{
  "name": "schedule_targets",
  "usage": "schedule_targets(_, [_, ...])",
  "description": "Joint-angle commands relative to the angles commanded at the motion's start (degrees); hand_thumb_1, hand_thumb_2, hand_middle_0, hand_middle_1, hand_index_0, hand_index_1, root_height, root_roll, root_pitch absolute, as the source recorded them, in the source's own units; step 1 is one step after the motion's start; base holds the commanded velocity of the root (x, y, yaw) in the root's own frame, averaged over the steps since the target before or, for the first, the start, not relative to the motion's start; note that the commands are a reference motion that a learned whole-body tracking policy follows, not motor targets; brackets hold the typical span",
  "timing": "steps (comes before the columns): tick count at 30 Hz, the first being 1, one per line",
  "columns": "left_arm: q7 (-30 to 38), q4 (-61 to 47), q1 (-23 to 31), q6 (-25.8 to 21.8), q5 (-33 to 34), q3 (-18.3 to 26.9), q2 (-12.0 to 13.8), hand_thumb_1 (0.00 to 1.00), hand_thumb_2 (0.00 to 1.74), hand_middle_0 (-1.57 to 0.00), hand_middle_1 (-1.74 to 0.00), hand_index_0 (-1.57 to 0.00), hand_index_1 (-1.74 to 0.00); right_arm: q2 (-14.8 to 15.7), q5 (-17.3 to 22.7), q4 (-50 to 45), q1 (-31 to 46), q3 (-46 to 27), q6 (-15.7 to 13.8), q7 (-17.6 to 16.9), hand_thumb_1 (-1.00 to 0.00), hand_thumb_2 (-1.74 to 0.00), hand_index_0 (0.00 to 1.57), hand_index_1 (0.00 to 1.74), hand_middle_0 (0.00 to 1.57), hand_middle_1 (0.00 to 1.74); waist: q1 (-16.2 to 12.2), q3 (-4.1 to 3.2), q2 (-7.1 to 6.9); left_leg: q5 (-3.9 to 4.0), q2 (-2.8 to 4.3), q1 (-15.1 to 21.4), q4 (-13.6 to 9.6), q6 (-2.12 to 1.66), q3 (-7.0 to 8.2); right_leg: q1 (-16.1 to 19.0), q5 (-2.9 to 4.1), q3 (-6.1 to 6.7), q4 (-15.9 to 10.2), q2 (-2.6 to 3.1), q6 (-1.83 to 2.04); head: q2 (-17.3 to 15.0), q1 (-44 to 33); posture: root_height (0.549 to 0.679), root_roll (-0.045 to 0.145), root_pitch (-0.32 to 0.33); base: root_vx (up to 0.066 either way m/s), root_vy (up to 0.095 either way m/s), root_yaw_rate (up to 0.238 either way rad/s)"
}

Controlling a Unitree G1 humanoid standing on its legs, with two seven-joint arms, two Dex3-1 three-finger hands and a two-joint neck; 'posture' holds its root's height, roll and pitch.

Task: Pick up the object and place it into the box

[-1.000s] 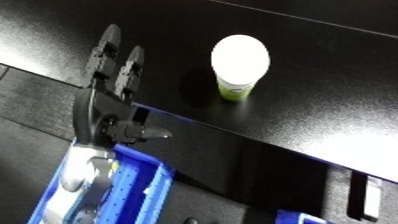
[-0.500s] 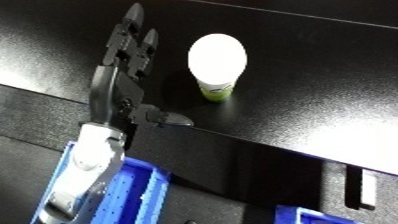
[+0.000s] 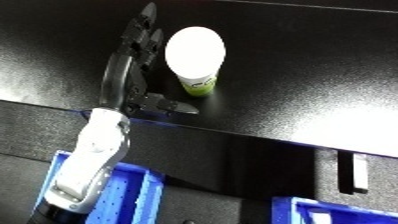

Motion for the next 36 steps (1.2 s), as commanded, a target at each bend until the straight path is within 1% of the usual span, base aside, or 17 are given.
schedule_targets(6, [0.3, 5.0, -2.3, 0.3, 1.1, -1.5, 0.0, 0.00, 0.00, 0.00, 0.00, 0.00, 0.00, -0.2, 0.1, -0.2, -0.2, 0.3, 0.1, 0.2, 0.00, 0.00, 0.00, 0.00, 0.00, 0.00, -0.9, 0.04, -0.20, -0.62, 0.27, -0.5, 0.9, 0.19, 0.49, -0.8, -0.18, 0.42, 0.5, 0.13, 0.07, 1.0, -1.7, 0.629, 0.020, -0.042, 0.012, 0.022, -0.053])
schedule_targets(11, [-0.3, 7.6, -3.8, 0.1, 0.6, -2.3, -0.3, 0.25, 0.44, -0.39, -0.44, -0.39, -0.44, 0.0, 0.2, -0.4, -0.4, 0.7, -0.1, 0.2, 0.00, 0.00, 0.00, 0.00, 0.00, 0.00, -1.4, 0.04, -0.22, -0.90, 0.47, -0.5, 1.1, 0.28, 0.79, -1.1, -0.28, 0.71, 0.7, 0.14, 0.09, 2.1, -2.2, 0.629, 0.020, -0.039, 0.009, 0.010, -0.013])
schedule_targets(20, [-1.0, 8.7, -4.7, -0.7, -0.3, -2.8, -1.4, 0.70, 1.22, -1.10, -1.22, -1.10, -1.22, 0.5, 0.1, -1.1, -0.7, 1.3, -0.1, -0.7, 0.00, 0.00, 0.00, 0.00, 0.00, 0.00, -1.6, 0.04, -0.05, -1.22, 0.44, -0.2, 1.3, 0.36, 0.89, -0.8, -0.48, 0.85, 0.8, 0.15, -0.03, 2.8, -2.9, 0.628, 0.020, -0.042, 0.007, 0.003, 0.002])
schedule_targets(22, [-1.1, 8.8, -4.6, -0.4, -1.4, -2.7, -1.8, 0.80, 1.39, -1.26, -1.39, -1.26, -1.39, 0.7, 0.1, -1.2, -0.8, 1.3, 0.1, -0.9, 0.00, 0.00, 0.00, 0.00, 0.00, 0.00, -1.6, 0.04, 0.02, -1.20, 0.41, -0.1, 1.3, 0.33, 0.85, -0.7, -0.54, 0.83, 0.8, 0.16, -0.08, 2.9, -3.0, 0.628, 0.021, -0.043, 0.003, 0.000, 0.014])
schedule_targets(24, [-1.8, 8.9, -4.1, 0.4, -4.8, -2.2, -2.6, 0.90, 1.57, -1.41, -1.57, -1.41, -1.57, 0.8, 0.0, -1.1, -0.8, 1.3, 0.1, -1.0, 0.00, 0.00, 0.00, 0.00, 0.00, 0.00, -1.6, 0.04, 0.12, -1.15, 0.39, 0.0, 1.2, 0.29, 0.79, -0.6, -0.62, 0.80, 0.9, 0.15, -0.12, 3.1, -3.2, 0.629, 0.021, -0.044, 0.001, 0.001, 0.019])
schedule_targets(27, [-3.4, 9.1, -2.5, 1.9, -13.5, -0.8, -4.4, 0.90, 1.57, -1.41, -1.57, -1.41, -1.57, 1.0, -0.3, -0.9, -0.7, 1.2, 0.0, -1.0, 0.00, 0.00, 0.00, 0.00, 0.00, 0.00, -1.5, 0.04, 0.33, -1.05, 0.34, 0.4, 0.9, 0.24, 0.66, -0.4, -0.75, 0.74, 0.9, 0.11, -0.16, 3.4, -3.4, 0.629, 0.021, -0.046, 0.000, 0.003, 0.028])
schedule_targets(29, [-4.3, 9.1, -1.2, 2.0, -18.9, 0.2, -5.6, 0.90, 1.57, -1.41, -1.57, -1.41, -1.57, 1.1, -0.4, -0.9, -0.7, 1.1, 0.0, -1.3, 0.00, 0.00, 0.00, 0.00, 0.00, 0.00, -1.4, 0.04, 0.46, -0.99, 0.29, 0.5, 0.7, 0.22, 0.52, -0.2, -0.81, 0.66, 0.9, 0.03, -0.21, 3.6, -3.4, 0.630, 0.022, -0.046, -0.003, 0.004, 0.038])
schedule_targets(34, [-6.7, 6.5, 2.3, 0.7, -27.8, 2.7, -7.4, 0.90, 1.57, -1.41, -1.57, -1.41, -1.57, 1.3, -0.2, -1.2, -0.2, 0.6, -0.1, -2.1, 0.00, 0.00, 0.00, 0.00, 0.00, 0.00, -0.8, 0.04, 0.81, -0.72, -0.11, 0.8, 0.2, 0.15, -0.11, 0.2, -0.93, 0.24, 0.6, -0.21, -0.45, 4.0, -3.4, 0.631, 0.025, -0.046, -0.005, 0.004, 0.062])
schedule_targets(36, [-7.7, 4.5, 4.0, -0.1, -29.8, 4.0, -7.8, 0.90, 1.57, -1.41, -1.57, -1.41, -1.57, 1.2, -0.2, -1.4, 0.3, 0.2, -0.2, -2.2, 0.00, 0.00, 0.00, 0.00, 0.00, 0.00, -0.4, 0.04, 0.98, -0.56, -0.36, 1.0, -0.3, 0.11, -0.40, 0.4, -0.98, 0.03, 0.4, -0.36, -0.52, 3.9, -3.3, 0.631, 0.027, -0.045, -0.011, 0.006, 0.089])
